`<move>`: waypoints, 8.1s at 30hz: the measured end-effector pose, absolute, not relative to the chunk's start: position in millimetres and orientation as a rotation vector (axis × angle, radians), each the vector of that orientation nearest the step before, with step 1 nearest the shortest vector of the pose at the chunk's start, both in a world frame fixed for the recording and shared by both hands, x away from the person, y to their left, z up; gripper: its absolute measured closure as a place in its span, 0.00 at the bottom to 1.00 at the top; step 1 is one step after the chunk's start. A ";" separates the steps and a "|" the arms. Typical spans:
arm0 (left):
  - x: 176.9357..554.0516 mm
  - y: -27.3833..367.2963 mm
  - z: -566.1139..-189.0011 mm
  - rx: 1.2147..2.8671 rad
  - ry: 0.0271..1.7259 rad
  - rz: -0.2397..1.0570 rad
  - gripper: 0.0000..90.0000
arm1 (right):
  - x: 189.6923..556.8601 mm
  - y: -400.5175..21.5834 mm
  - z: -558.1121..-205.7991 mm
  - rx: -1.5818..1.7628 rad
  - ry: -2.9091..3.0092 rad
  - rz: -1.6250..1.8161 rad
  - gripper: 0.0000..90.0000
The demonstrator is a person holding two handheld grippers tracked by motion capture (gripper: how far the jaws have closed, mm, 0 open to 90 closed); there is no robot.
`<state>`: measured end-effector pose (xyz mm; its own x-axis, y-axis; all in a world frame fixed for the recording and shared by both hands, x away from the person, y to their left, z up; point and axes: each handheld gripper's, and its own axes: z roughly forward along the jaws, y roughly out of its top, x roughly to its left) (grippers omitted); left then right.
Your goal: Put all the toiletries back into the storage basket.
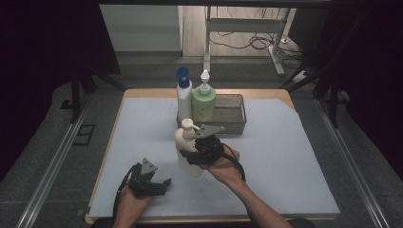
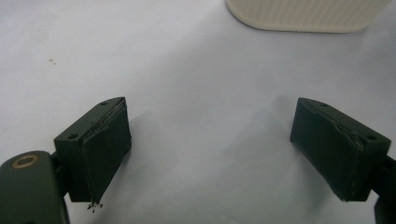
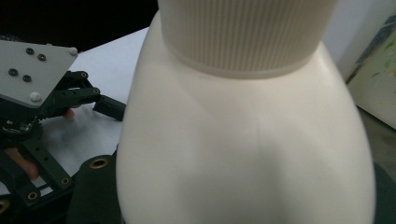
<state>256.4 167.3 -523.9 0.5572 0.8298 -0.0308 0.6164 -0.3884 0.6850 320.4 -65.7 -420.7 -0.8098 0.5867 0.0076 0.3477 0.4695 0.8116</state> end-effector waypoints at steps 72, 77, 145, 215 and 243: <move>256.5 167.3 -523.9 2.137 1.154 0.420 0.13 | 362.8 -190.7 -339.7 1.130 2.175 1.183 0.41; 256.5 167.3 -523.9 2.138 1.154 0.420 0.13 | 372.0 -193.1 -335.4 1.148 2.146 1.182 0.41; 256.6 167.6 -523.7 2.140 1.155 0.415 0.13 | 478.3 -167.2 -368.4 1.285 1.959 1.112 0.41; 256.5 167.3 -523.8 2.138 1.155 0.415 0.13 | 465.7 -177.3 -409.3 1.260 2.070 1.063 0.32; 256.4 167.3 -523.7 2.139 1.156 0.417 0.13 | 429.4 -206.4 -397.6 1.220 2.123 1.095 0.42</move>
